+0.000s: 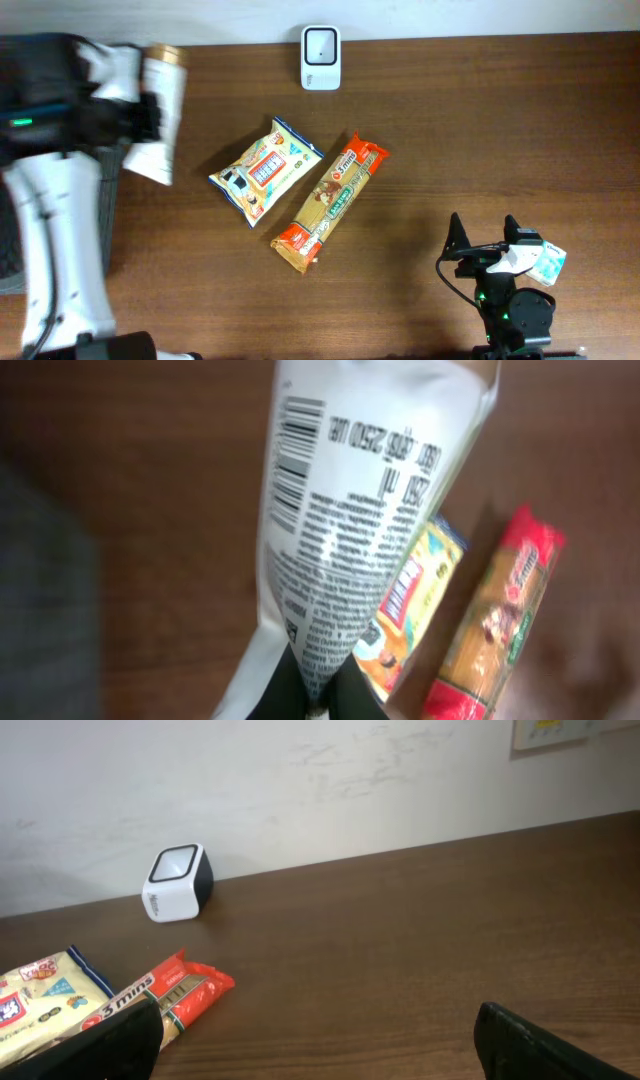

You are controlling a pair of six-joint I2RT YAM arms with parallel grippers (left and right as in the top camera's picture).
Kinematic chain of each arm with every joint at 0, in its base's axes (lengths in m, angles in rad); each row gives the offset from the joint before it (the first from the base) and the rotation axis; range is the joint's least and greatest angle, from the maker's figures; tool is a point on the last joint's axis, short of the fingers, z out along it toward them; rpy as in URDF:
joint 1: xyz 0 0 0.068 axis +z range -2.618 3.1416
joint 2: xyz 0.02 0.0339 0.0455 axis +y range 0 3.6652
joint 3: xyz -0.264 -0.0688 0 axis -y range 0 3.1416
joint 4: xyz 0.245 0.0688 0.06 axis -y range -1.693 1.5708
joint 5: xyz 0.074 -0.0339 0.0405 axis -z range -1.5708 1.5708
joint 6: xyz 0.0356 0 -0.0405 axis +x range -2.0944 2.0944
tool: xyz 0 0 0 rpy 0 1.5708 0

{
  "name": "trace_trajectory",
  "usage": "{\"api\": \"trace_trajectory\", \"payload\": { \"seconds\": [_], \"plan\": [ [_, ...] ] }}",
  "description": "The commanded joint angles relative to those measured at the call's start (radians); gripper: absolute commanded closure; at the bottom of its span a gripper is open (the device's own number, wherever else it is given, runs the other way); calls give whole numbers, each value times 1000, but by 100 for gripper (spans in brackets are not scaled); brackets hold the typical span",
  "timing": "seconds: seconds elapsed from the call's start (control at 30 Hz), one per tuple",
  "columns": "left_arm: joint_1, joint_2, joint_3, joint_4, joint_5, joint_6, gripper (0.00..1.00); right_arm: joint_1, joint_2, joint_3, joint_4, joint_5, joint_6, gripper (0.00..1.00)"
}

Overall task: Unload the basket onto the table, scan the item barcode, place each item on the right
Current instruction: 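Lay the white tube on the table next to the spaghetti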

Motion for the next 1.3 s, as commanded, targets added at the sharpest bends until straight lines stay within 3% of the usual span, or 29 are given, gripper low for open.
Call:
{"api": "trace_trajectory", "payload": {
  "seconds": [0.0,0.1,0.17,0.3,0.33,0.47,0.57,0.67,0.77,0.8,0.87,0.9,1.0,1.07,1.27],
  "plan": [
    [-212,-4,-299,185,26,-6,100,6,-6,-8,-3,9,1,1],
    [-379,-3,-573,544,25,-71,100,6,-6,-8,-3,9,1,1],
    [-450,0,-657,678,2,-98,100,6,-6,-8,-3,9,1,1],
    [-477,47,-675,714,-79,-101,100,6,-6,-8,-3,9,1,1],
    [-477,68,-675,717,-77,-101,91,6,-6,-8,-3,9,1,1],
    [-477,80,-674,715,-68,-101,14,6,-6,-8,-3,9,1,1],
    [-477,67,-654,717,3,-101,0,6,-6,-8,-3,9,1,1],
    [-475,-38,-586,691,27,-101,1,6,-6,-8,-3,9,1,1],
    [-466,-202,-573,690,-131,-100,1,6,-6,-8,-3,9,1,1],
    [-402,-297,-560,668,-208,-96,1,6,-6,-8,-3,9,1,1],
    [-255,-374,-491,599,-207,-85,1,6,-6,-8,-3,9,1,1],
    [-124,-393,-395,530,-205,-13,1,6,-6,-8,-3,9,1,1],
    [135,-372,-205,422,-193,36,1,6,-6,-8,-3,9,1,1],
    [277,-333,-196,427,-154,60,1,6,-6,-8,-3,9,1,1],
    [324,-196,-196,328,-163,59,1,6,-6,-8,-3,9,1,1]
  ]
}}
